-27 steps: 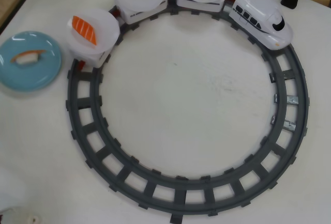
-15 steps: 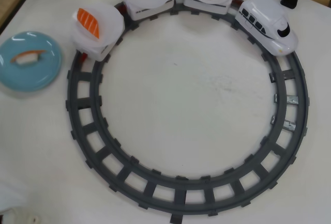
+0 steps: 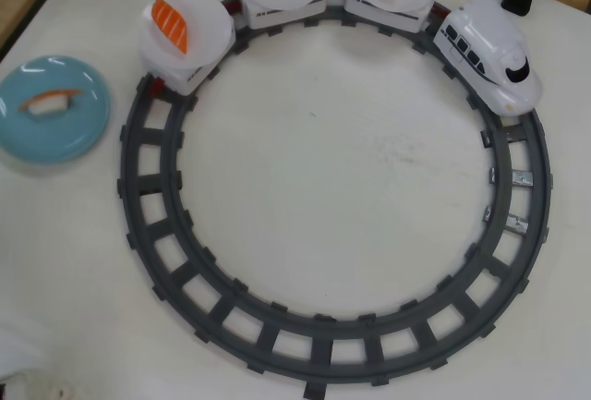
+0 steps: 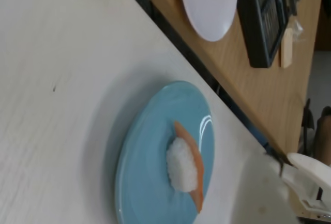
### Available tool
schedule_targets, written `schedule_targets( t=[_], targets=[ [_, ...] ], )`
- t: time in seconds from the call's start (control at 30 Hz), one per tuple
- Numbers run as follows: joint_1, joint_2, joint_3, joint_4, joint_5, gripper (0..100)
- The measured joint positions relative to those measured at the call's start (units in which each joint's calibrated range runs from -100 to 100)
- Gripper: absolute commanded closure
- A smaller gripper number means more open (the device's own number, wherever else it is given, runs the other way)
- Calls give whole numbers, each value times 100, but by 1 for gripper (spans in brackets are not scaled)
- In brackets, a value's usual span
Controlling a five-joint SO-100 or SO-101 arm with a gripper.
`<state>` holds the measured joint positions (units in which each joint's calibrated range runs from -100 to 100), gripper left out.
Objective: Pick up the sushi from the Shinkansen and put it on the blue dish
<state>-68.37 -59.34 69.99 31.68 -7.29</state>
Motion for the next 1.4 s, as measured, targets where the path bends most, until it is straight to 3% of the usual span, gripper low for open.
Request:
schedule_targets(
  t=[0.43, 1.4],
  targets=[
    [0, 945, -27, -67, 0, 76],
    [0, 962, -174, -67, 0, 76]
  ],
)
